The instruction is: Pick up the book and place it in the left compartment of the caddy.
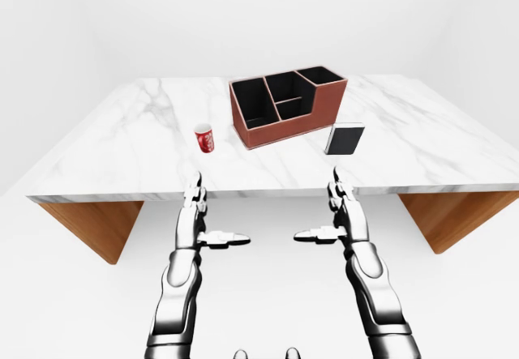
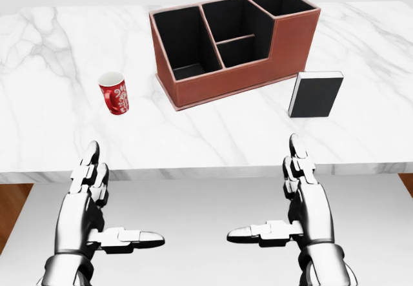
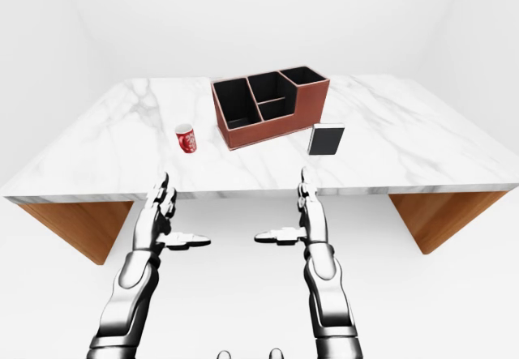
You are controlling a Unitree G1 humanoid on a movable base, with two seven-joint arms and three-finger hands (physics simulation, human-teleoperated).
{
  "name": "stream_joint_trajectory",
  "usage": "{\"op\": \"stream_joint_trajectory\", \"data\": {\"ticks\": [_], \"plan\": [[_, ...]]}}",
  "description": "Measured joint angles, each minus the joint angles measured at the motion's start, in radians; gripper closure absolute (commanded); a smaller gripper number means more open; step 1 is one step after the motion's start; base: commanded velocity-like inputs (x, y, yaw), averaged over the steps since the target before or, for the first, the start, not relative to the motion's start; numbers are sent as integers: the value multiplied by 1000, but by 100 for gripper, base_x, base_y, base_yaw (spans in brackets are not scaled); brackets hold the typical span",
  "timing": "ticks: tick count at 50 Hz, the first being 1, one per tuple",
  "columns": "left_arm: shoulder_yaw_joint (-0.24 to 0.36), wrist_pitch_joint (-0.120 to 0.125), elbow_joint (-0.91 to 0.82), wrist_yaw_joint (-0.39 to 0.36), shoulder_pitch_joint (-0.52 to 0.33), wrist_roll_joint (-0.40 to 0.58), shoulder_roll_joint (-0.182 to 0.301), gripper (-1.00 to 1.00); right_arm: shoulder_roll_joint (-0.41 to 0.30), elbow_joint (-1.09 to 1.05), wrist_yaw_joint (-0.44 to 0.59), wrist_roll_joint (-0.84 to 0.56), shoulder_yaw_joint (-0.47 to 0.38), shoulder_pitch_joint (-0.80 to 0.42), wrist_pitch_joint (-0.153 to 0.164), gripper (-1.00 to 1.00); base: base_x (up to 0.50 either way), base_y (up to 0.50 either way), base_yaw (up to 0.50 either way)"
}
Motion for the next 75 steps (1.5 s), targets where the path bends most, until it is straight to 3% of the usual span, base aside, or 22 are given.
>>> {"op": "stream_joint_trajectory", "data": {"ticks": [12,21,28,49,68,75], "plan": [[33,17,3,-33,-25,-32,20,-100,-15,-20,23,7,-20,-45,58,-100,0,0,0],[48,46,-21,-52,-39,-45,31,-100,-20,-24,38,1,-20,-69,65,-100,0,0,0],[62,84,-44,-65,-64,-54,43,-100,-27,-41,52,-10,-23,-93,65,-100,0,0,0],[115,84,-183,-98,-156,-109,91,-100,-60,-164,107,-15,-52,-164,65,-100,0,0,0],[153,84,-242,-97,-248,-152,139,-100,-121,-260,147,-13,-94,-313,65,-100,0,0,0],[162,84,-241,-88,-263,-162,148,-100,-127,-264,148,-2,-100,-339,65,-100,-19,-44,0]]}}
